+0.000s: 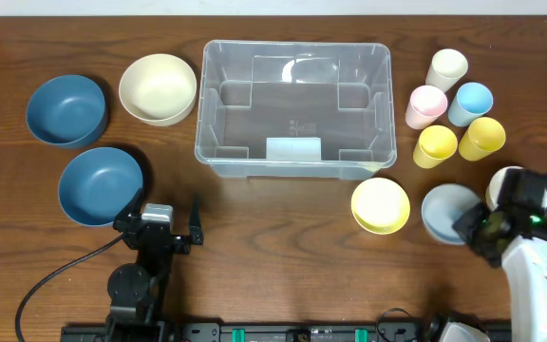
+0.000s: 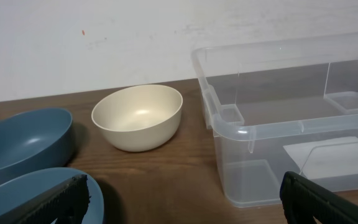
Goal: Pack container
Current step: 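Grasp the light-blue bowl rim with the right gripper and lift, then carry the light-blue bowl into the container and release it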
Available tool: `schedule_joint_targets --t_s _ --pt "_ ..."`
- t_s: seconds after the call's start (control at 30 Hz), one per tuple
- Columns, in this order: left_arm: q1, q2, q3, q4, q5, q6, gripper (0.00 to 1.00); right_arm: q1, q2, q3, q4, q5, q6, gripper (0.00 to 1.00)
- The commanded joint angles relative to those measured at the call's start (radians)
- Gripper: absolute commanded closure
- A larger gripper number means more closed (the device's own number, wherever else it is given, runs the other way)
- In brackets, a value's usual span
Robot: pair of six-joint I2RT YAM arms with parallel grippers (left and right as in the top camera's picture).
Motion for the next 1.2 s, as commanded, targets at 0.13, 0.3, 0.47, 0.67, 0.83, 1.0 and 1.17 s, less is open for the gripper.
schedule_joint_targets --t_s 0.13,0.3,0.47,0.67,0.83,1.0,1.17 --pt "0.004 -0.005 -0.017 -0.036 -0.013 0.010 0.02 0.031 -0.163 0.311 -0.153 -0.224 -0.300 0.99" --pt "0.004 -0.005 -0.017 -0.036 -0.013 0.010 0.02 0.176 -0.122 0.497 -0.224 -0.273 -0.365 0.99" --pt "0.004 -0.005 -0.017 -0.036 -0.012 0.010 0.02 0.365 0.017 0.637 -0.213 -0.248 -0.368 0.99" --pt "0.004 -0.005 -0.017 -0.036 -0.012 0.010 0.02 0.507 0.249 0.789 -0.161 -0.184 -0.388 0.99" --pt "0.004 -0.005 -0.017 -0.036 -0.012 0.010 0.02 0.584 0.429 0.874 -0.049 -0.100 -0.424 0.99" --pt "0.004 -0.005 -0.017 -0.036 -0.012 0.010 0.02 0.650 0.559 0.895 0.070 0.077 -0.478 0.99" --pt "0.004 -0.005 -0.017 -0.036 -0.013 0.010 0.02 0.689 0.678 0.895 0.123 0.204 -0.512 0.99"
